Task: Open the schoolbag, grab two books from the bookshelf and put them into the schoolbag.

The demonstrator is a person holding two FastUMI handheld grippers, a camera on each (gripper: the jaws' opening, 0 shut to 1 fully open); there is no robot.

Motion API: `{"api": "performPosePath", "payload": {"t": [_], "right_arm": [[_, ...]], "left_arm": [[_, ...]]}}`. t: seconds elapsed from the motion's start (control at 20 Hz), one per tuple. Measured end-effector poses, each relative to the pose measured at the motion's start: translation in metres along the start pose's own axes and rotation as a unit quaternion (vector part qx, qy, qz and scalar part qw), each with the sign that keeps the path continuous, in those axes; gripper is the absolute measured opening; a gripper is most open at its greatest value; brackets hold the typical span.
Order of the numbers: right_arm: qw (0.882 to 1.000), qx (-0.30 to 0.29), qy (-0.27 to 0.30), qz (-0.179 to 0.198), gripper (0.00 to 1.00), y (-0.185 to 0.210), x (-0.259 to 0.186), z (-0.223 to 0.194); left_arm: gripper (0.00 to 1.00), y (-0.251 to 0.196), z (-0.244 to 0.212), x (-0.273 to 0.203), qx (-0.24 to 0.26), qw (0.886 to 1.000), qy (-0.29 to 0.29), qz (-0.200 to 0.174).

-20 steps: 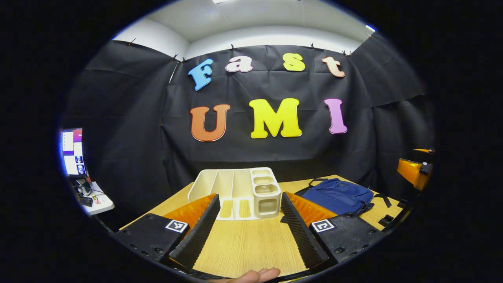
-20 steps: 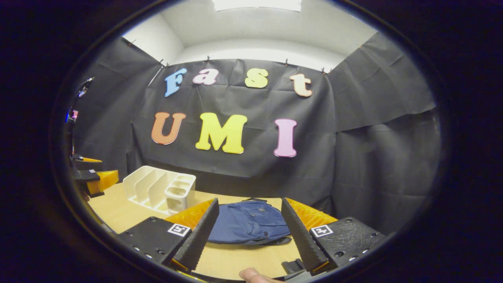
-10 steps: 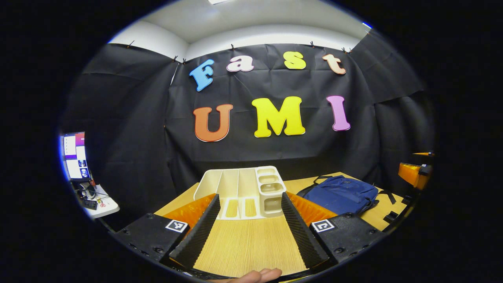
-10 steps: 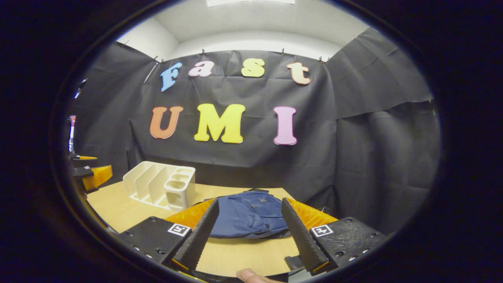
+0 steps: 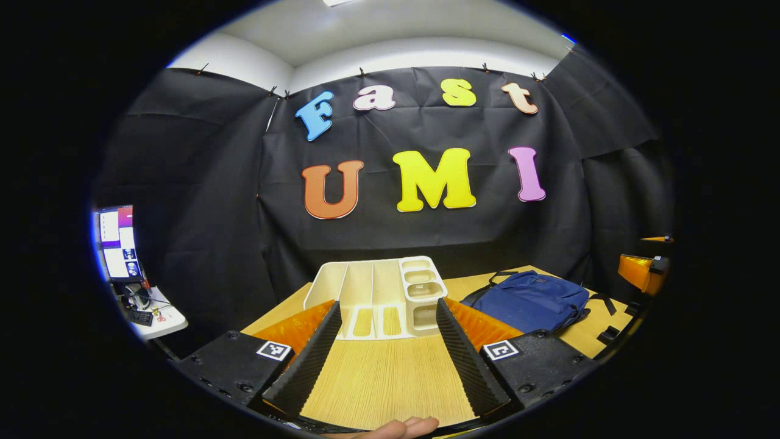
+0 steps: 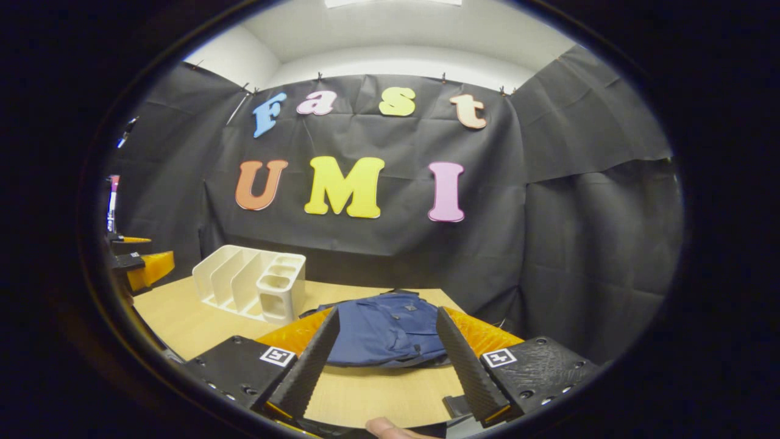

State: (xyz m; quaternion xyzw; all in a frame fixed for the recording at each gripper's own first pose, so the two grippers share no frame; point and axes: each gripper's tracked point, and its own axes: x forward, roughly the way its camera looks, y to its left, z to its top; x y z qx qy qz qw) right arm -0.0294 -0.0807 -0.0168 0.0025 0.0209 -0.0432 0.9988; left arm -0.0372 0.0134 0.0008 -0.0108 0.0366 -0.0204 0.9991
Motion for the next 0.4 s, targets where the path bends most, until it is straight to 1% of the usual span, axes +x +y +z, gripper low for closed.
{"api": "performPosePath", "payload": {"t": [0.05, 0.25, 0.35, 0.4], "right_arm": [[1.0, 0.0, 0.001, 0.0, 0.95, 0.0, 0.0, 0.0], [1.0, -0.003, -0.003, 0.0, 0.95, -0.003, 0.0, 0.002], [1.0, -0.002, -0.005, -0.002, 0.95, -0.006, 0.001, 0.001], [1.0, -0.003, -0.006, -0.002, 0.95, -0.007, 0.001, 0.0]], "left_arm": [[0.98, 0.002, 0.0, 0.0, 0.0, 1.0, 0.0, 0.004], [0.98, 0.008, 0.004, 0.0, 0.001, 1.0, -0.007, 0.019], [0.98, 0.016, 0.013, 0.001, 0.003, 0.999, -0.029, 0.039], [0.98, 0.012, 0.012, -0.001, 0.002, 0.999, -0.029, 0.036]]}}
